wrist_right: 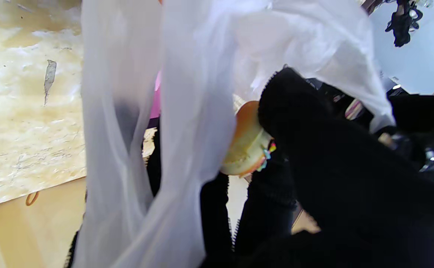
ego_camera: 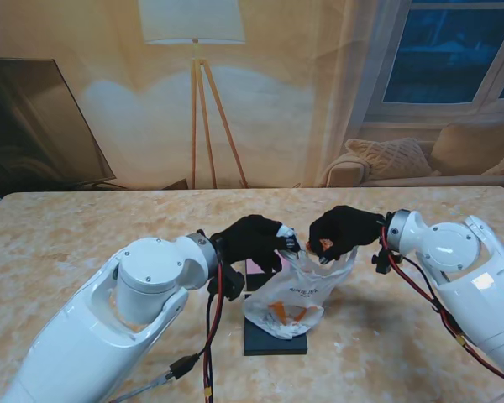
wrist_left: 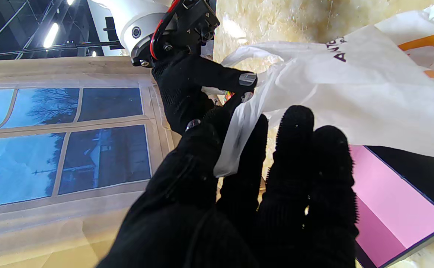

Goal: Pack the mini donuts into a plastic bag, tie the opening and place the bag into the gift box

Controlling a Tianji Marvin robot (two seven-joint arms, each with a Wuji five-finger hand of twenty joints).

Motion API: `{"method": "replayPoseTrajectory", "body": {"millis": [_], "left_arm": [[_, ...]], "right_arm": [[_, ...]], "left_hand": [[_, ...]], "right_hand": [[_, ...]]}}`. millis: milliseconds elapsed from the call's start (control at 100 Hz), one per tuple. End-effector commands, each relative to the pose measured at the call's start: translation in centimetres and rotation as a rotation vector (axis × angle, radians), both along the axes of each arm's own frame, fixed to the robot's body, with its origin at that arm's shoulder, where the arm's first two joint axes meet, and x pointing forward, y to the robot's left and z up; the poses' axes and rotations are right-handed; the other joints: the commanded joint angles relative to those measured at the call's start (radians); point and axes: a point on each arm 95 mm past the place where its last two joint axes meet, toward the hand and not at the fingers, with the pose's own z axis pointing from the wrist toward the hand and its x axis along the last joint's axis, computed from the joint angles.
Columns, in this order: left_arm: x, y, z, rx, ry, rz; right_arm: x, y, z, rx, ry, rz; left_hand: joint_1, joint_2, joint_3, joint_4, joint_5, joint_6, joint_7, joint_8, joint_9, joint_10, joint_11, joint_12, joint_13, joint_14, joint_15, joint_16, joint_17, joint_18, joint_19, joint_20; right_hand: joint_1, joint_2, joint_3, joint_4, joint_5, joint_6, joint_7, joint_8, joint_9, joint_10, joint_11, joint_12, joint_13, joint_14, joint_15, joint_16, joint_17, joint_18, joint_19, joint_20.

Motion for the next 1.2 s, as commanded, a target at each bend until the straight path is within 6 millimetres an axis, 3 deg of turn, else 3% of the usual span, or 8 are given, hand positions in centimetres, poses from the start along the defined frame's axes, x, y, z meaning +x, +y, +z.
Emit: {"method": "replayPoseTrajectory", "body": {"millis": [0,550,770,1020,1120,1190], "left_arm": [[-0.1,-0.2,0.3,-0.006,-0.001,-0.011],[-0.2,-0.3,0.5,-0.01,-0.001,-0.017],[-0.3,-0.4,0.4,-0.014,0.003,-0.029],[-0.4,-0.4,0.4,-0.015,0.005,-0.036],[-0.5,-0.4,0.4,-0.016,0.004,-0.04],[-0.6,-0.3,0.4,-0.018,0.002,-0.043]], "right_arm": [[-0.6,0.7,-0.1,-0.016,0.007,0.032],[-1.6,1.5,-0.3,-0.121,0.075,0.166],[-1.6,1.7,-0.3,-0.169,0.091,0.21],[-1.7,2.0,-0.3,-0.208,0.078,0.225],[-1.7,2.0,-0.3,-0.213,0.083,0.224],[-1.8,1.9,-0.3,-0.219,0.095,0.227]], "left_hand": [[0.032,-0.012,-0.006,-0.012,0.028,-0.018,0.023,0.009,0.016,0.002,0.01,0.002,0.018,0.006,0.022,0.017,0.008,-0.015,0.023,0.015],[0.032,-0.012,-0.006,-0.012,0.027,-0.016,0.024,0.008,0.015,0.003,0.01,0.003,0.017,0.007,0.022,0.017,0.006,-0.013,0.023,0.015],[0.032,-0.011,-0.006,-0.012,0.028,-0.018,0.024,0.008,0.015,0.001,0.01,0.003,0.016,0.007,0.022,0.017,0.005,-0.013,0.022,0.015],[0.032,-0.012,-0.006,-0.012,0.028,-0.02,0.025,0.009,0.016,0.0,0.011,0.003,0.016,0.005,0.022,0.017,0.004,-0.013,0.023,0.016],[0.031,-0.012,-0.007,-0.012,0.028,-0.021,0.026,0.01,0.017,0.0,0.011,0.003,0.016,0.007,0.023,0.018,0.004,-0.013,0.023,0.017],[0.032,-0.012,-0.006,-0.011,0.028,-0.022,0.026,0.01,0.016,-0.001,0.01,0.003,0.016,0.007,0.022,0.018,0.004,-0.012,0.023,0.017]], "right_hand": [[0.002,-0.006,0.032,-0.019,0.025,-0.003,0.077,0.012,0.067,-0.106,0.035,0.019,0.01,-0.09,0.012,0.028,0.003,-0.039,0.028,0.02],[0.011,0.045,-0.013,-0.013,-0.003,-0.033,0.048,0.047,0.053,-0.132,0.018,0.038,0.001,-0.099,0.005,0.043,-0.016,-0.047,0.011,0.088],[0.056,0.128,-0.075,0.007,-0.06,-0.09,0.004,0.12,0.01,-0.165,-0.033,0.069,-0.056,-0.095,-0.033,0.067,-0.066,-0.029,-0.044,0.138],[0.047,0.15,-0.111,0.016,-0.171,-0.09,-0.068,0.111,-0.074,-0.098,-0.096,0.055,-0.13,-0.054,-0.1,0.046,-0.126,0.017,-0.086,0.143],[0.008,0.167,-0.104,0.032,-0.271,-0.048,-0.165,0.079,-0.135,-0.066,-0.112,0.041,-0.166,-0.033,-0.154,0.027,-0.168,0.056,-0.107,0.149],[-0.009,0.182,-0.098,0.05,-0.302,-0.021,-0.252,0.094,-0.154,-0.058,-0.103,0.026,-0.176,-0.03,-0.168,0.017,-0.184,0.067,-0.114,0.156]]}}
